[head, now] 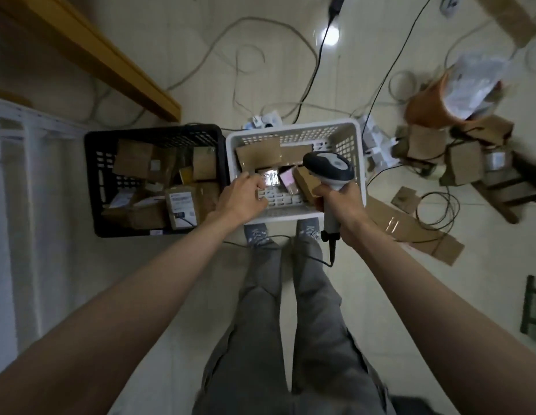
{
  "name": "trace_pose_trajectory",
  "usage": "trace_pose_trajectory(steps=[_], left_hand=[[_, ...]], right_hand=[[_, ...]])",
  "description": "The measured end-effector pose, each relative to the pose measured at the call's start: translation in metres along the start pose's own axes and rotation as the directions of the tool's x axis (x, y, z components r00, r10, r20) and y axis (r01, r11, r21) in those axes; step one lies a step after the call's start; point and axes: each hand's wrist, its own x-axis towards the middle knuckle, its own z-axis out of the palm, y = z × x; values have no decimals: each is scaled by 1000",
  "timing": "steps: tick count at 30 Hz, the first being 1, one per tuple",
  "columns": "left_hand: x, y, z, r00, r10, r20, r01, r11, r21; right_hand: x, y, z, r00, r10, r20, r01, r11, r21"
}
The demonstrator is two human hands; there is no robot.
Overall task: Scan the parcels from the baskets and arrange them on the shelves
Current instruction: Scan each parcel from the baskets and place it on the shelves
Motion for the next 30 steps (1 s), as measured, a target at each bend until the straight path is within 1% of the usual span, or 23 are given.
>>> trace_pose_trajectory(steps=[7,12,16,21,26,30], left_hand=[[105,-42,70,990,-142,-14,143,989,35],[176,-72,109,981,-173,-89,179,981,73],[231,-95,140,976,-159,-148,180,974,139],[284,-119,170,964,-144,-224,178,974,143],[307,-141,192,954,-132,-268,199,950,240],[311,-151,194,935,-87,-344,204,926,318]], right_hand=[[121,69,24,992,106,70,-102,993,-66],[196,107,42,976,194,102,-190,980,-52],[241,136,50,965,211,155,-213,977,-5],[274,168,47,956,218,195,-220,975,-13],[285,193,43,947,237,219,-244,970,7],[287,211,41,943,256,211,-267,963,25]])
